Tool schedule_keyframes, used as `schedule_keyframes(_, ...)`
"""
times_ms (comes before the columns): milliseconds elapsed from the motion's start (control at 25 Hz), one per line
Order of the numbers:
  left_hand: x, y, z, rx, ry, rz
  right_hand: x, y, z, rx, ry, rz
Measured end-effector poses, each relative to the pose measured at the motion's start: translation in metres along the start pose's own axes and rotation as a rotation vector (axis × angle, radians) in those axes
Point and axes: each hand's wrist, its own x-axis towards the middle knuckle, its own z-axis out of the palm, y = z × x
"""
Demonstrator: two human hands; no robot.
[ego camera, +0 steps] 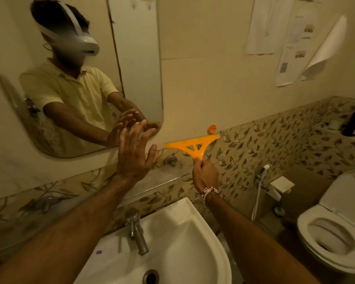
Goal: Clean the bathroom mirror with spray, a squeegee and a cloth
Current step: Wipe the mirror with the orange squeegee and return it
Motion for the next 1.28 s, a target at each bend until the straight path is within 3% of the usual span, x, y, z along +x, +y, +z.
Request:
schedule_keyframes(240, 0.036, 0.057, 0.066, -0.117, -0.04, 0.017, 0.052, 0.053, -0.033, 0.097, 0.034, 0.118)
schedule_keyframes(520, 0.039, 0.157, 0.174, -0.322, -0.124, 0.012, 0.091, 0.154, -0.07, 0.219, -0.146, 0.254)
schedule_keyframes(840, -0.049, 0.22, 0.3, -0.538, -0.456, 0.033, 0.07, 0.291, -0.075, 0.3, -0.232, 0.549)
schedule_keyframes(1120, -0.153, 0.218, 0.374, -0.547, -0.777, 0.071, 0.007, 0.419, -0.031, 0.285, -0.205, 0.774)
schedule_keyframes(1280, -0.181, 0.204, 0.405, -0.499, -0.865, 0.143, -0.021, 0.467, 0.0, 0.246, -0.136, 0.808)
